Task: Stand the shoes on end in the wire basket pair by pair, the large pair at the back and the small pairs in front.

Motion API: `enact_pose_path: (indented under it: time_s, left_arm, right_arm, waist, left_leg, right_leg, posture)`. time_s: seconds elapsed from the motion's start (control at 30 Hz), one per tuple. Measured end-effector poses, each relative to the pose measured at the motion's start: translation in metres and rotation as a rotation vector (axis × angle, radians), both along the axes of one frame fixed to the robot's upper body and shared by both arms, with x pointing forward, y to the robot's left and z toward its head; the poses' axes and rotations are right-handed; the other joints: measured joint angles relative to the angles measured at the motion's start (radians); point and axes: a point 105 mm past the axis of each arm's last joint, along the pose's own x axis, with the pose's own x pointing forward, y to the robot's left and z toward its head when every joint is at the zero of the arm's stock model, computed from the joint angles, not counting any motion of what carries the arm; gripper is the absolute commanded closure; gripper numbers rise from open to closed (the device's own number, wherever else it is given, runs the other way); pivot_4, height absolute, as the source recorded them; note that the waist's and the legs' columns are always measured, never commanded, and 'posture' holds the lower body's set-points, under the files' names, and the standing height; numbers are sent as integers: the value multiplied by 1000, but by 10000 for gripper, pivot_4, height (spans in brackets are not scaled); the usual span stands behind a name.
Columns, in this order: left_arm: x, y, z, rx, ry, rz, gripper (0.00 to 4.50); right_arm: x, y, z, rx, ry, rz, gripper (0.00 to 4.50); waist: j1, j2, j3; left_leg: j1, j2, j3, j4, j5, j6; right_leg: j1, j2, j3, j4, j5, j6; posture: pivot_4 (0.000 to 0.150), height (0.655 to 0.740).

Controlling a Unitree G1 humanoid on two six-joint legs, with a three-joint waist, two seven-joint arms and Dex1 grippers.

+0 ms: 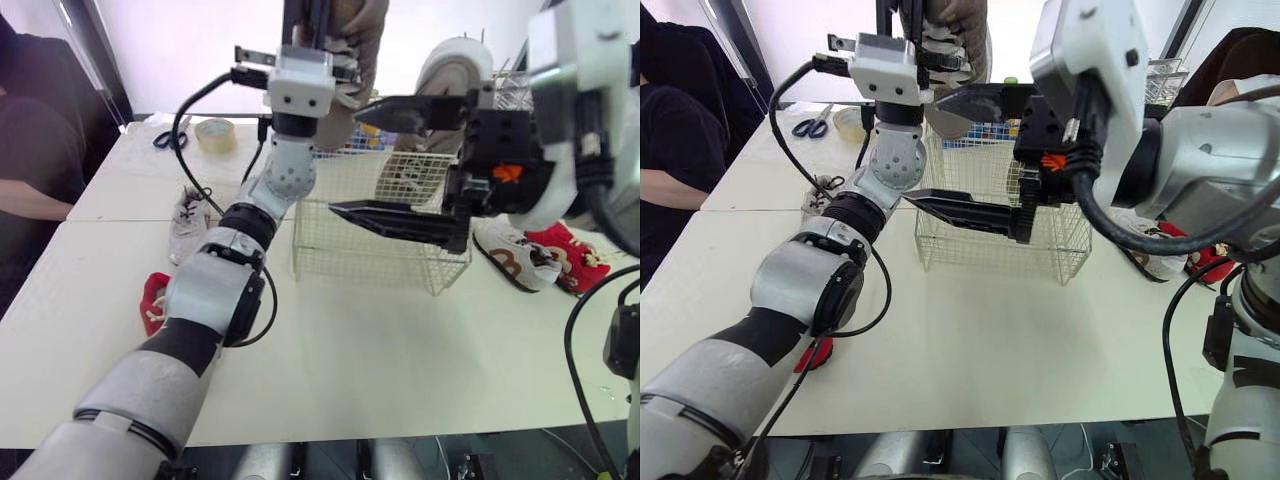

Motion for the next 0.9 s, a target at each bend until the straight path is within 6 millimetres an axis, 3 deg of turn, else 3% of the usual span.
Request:
enact_pose_path:
  time_s: [0.3, 0.7, 0.9]
  left_arm:
    - [-1, 1, -1, 101, -54, 68, 44811]
    - [0, -36, 9, 276, -154, 291, 44811]
    - [2, -36, 15, 303, -192, 378, 44811]
  right_arm:
    - [1, -1, 4, 15, -10, 28, 0]
    - [5, -4, 3, -7, -17, 24, 0]
    - [6, -5, 2, -9, -15, 18, 0]
  waist:
    - [-2, 0, -7]
    - [-6, 0, -7]
    - [-6, 0, -7]
  left_leg:
    - [7, 0, 0, 0, -2, 3]
    - [2, 0, 1, -1, -3, 4]
    - [-6, 1, 1, -1, -3, 4]
  right_leg:
    - [9, 0, 0, -6, 1, 1]
    - [3, 0, 0, -7, 1, 2]
    - [-5, 0, 0, -6, 1, 3]
  posture:
    - [1500, 7400]
    - [1500, 7400]
    - [1500, 7400]
